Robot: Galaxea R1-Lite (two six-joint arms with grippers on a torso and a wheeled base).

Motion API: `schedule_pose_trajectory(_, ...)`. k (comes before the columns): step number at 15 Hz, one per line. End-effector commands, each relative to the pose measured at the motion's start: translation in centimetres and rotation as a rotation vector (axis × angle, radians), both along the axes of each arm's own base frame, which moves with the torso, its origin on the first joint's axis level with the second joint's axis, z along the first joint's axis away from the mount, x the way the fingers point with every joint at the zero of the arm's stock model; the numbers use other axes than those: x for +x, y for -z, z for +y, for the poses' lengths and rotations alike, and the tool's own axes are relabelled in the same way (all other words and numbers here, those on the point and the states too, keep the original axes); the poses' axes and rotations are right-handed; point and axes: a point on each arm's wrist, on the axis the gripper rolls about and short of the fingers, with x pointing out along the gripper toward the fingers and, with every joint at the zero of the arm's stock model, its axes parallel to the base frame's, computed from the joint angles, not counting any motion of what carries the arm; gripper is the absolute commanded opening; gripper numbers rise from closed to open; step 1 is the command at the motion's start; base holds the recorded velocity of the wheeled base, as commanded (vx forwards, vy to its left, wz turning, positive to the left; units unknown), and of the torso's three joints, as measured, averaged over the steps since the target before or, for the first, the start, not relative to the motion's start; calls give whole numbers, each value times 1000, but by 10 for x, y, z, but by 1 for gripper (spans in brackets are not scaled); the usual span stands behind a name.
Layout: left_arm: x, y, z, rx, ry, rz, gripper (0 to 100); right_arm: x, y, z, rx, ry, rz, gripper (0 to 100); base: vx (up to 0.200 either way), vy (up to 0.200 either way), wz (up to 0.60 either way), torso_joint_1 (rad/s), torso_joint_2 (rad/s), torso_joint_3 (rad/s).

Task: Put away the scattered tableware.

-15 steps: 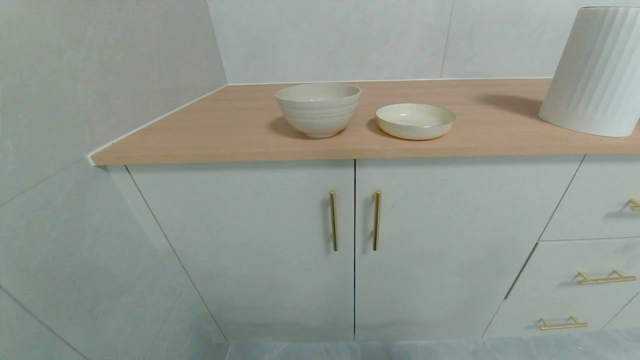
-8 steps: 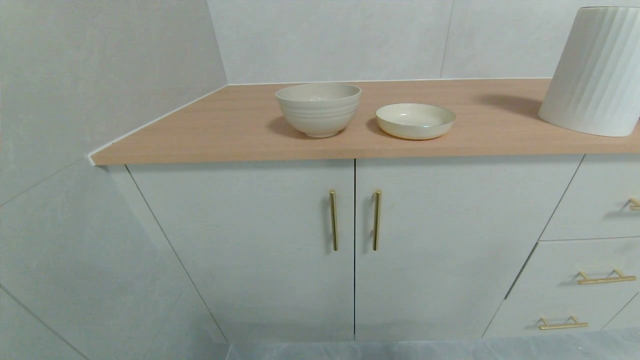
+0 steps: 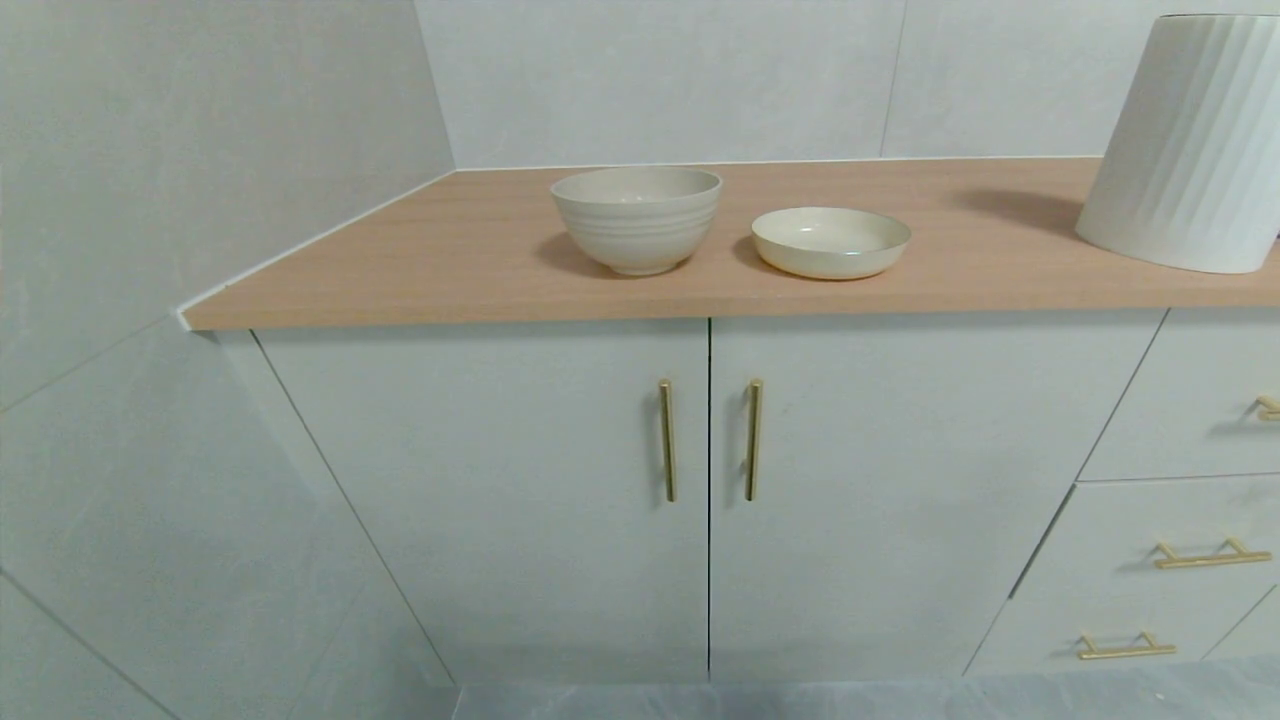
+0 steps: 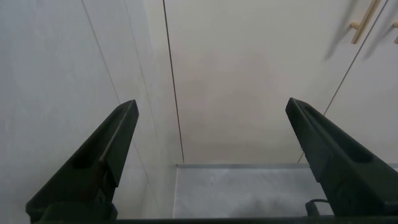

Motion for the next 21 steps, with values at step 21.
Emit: schedule_pose_trajectory(21,0,0,0,0,-1,0,100,275,-62,176,-69,-697,592,100,0,0,0,0,0,0)
